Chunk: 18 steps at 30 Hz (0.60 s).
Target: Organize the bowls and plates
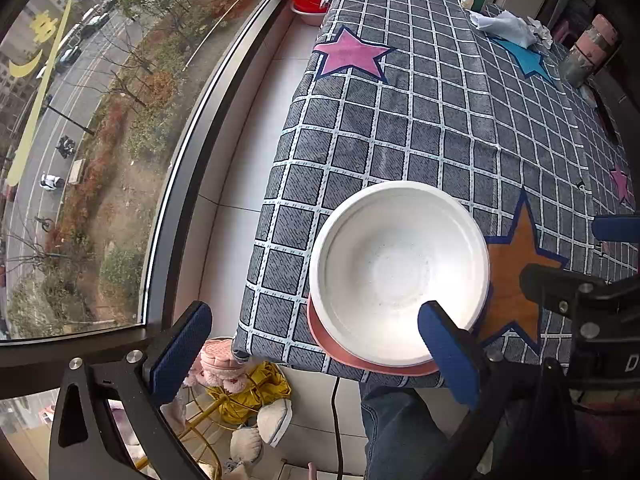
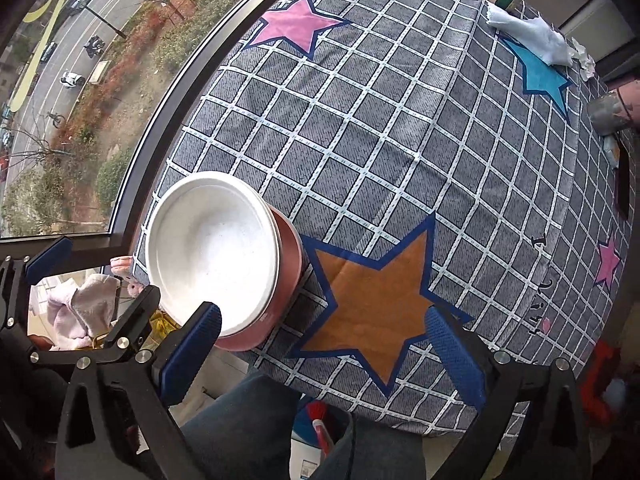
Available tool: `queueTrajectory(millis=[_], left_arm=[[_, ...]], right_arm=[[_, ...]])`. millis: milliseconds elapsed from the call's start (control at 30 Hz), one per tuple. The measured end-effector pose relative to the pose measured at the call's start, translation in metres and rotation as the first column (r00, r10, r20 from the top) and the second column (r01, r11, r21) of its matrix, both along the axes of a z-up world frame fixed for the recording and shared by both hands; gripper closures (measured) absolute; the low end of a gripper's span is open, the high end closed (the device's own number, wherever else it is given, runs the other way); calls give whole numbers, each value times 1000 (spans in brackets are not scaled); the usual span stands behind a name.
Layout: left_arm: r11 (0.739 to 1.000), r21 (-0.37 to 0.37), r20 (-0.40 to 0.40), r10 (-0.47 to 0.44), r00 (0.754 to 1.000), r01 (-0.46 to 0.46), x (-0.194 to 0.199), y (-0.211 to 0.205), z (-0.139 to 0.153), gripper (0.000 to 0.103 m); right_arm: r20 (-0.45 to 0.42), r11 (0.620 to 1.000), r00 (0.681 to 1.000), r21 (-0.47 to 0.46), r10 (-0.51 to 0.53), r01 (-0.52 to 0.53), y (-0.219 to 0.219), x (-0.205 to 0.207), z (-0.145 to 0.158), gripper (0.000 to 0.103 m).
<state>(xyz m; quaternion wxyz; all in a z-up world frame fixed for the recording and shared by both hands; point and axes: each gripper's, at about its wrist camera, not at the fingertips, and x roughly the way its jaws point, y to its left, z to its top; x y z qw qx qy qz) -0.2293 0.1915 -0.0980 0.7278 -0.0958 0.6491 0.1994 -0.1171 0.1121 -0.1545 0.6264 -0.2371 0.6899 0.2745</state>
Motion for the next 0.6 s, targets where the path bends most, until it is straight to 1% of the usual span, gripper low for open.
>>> queueTrajectory(millis=[167,367,600], left_arm=[[1000,-1,-1,-2,1000,2,1,-1,0,0],[1000,-4,-6,-29,1000,29,4,-6,-1,0],[999,-8,-16,-31,999,31,1,-5,-2,0]], right_arm=[[-26,998,999,-32,-46,45,-11,4,-8,1],[-38,999,998,-38,-40,39,-14,3,-10,1],[-47,998,998,-46,-38,36,-13,2,-12,1]])
